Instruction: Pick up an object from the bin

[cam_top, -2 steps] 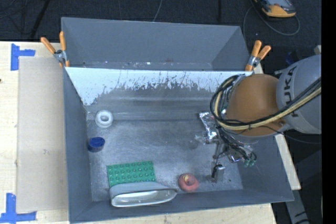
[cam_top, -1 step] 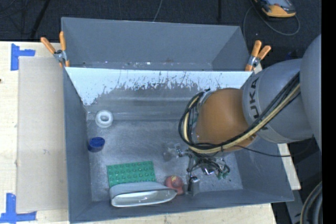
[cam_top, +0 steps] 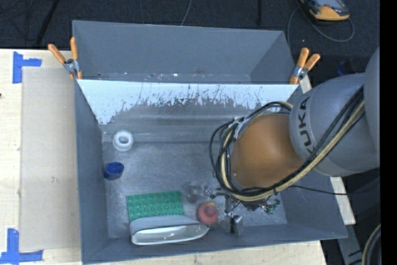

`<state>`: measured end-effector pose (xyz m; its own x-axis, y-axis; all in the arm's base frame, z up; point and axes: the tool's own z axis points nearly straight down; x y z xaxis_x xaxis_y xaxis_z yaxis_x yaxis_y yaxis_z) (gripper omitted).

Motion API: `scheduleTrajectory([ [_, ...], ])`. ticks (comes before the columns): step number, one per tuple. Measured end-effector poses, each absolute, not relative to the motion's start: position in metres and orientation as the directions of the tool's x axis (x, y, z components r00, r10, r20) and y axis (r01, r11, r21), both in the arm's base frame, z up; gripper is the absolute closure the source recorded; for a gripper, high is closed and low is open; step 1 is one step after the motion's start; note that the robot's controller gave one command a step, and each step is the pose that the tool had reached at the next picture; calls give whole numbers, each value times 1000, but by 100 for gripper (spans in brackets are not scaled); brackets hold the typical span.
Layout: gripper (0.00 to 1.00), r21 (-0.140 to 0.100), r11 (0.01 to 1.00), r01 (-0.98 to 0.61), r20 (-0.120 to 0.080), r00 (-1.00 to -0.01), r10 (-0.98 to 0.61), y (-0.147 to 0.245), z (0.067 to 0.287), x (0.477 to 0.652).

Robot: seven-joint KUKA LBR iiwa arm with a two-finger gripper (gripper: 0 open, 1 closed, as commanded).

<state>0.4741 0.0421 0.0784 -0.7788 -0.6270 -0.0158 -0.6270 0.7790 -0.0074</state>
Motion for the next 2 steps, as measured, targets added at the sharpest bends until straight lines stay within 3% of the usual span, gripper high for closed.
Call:
scheduleTrajectory([
  [1, 100, -4, 780, -626, -7, -780, -626, 41, 78, 472],
  [2, 100, -5, 769, -639, -7, -769, -639, 34, 213, 485],
])
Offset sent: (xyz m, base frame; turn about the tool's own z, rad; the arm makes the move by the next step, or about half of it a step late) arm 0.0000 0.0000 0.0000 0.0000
